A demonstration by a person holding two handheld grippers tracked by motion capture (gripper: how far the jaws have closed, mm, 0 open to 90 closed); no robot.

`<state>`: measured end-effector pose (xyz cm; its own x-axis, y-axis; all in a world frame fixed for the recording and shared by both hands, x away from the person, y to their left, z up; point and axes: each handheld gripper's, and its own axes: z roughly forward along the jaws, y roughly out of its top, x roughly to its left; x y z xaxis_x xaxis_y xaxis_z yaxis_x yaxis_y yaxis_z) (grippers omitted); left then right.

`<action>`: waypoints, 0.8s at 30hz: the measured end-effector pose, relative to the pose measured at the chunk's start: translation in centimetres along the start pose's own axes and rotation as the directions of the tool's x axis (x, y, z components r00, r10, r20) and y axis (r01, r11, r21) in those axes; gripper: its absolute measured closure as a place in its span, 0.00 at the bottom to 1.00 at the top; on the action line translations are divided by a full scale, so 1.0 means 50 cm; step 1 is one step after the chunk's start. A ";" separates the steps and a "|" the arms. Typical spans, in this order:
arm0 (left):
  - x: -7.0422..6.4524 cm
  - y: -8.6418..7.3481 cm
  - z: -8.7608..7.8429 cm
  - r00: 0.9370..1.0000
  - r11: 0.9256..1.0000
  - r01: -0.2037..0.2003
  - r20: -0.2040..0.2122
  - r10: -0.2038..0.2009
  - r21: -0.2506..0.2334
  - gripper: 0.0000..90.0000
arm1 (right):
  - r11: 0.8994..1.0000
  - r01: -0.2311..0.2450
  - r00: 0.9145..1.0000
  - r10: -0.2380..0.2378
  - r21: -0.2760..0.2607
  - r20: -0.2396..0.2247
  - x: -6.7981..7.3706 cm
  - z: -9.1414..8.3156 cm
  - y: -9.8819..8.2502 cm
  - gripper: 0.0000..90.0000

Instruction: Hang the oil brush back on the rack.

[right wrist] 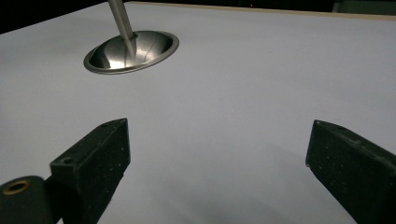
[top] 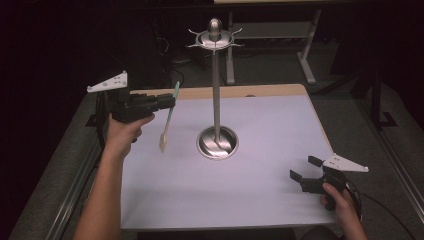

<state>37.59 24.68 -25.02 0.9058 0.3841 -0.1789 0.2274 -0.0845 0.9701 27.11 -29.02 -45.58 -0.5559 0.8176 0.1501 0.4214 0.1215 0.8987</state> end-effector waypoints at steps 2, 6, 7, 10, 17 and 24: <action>0.000 0.016 0.003 1.000 1.000 -0.014 0.004 0.014 -0.006 0.86 | 1.000 0.000 1.000 0.000 0.000 -0.001 0.000 0.000 0.000 0.06; -0.002 0.047 0.008 0.999 0.999 -0.023 0.023 0.024 -0.029 0.86 | 1.000 -0.001 1.000 0.001 -0.002 0.001 0.000 0.000 0.000 0.06; -0.003 0.054 0.010 0.999 0.999 -0.029 0.024 0.030 -0.032 0.86 | 1.000 0.001 1.000 -0.001 -0.004 0.000 0.000 0.000 0.000 0.06; -0.004 0.074 0.013 0.999 0.998 -0.044 0.021 0.045 -0.037 0.86 | 1.000 0.001 1.000 -0.001 -0.003 0.000 0.000 0.000 0.000 0.06; -0.001 0.112 0.017 0.998 0.997 -0.065 0.020 0.067 -0.051 0.86 | 1.000 -0.001 1.000 0.001 -0.002 -0.002 0.000 -0.001 0.000 0.06; 0.004 0.134 0.020 0.997 0.995 -0.074 0.025 0.076 -0.066 0.86 | 1.000 -0.002 1.000 0.002 -0.002 -0.003 -0.001 -0.001 0.000 0.06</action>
<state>39.64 23.27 -18.72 0.9290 0.3538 -0.1088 0.1357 -0.0520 0.9894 27.10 -29.06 -45.58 -0.5572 0.8162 0.1528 0.4206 0.1187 0.8995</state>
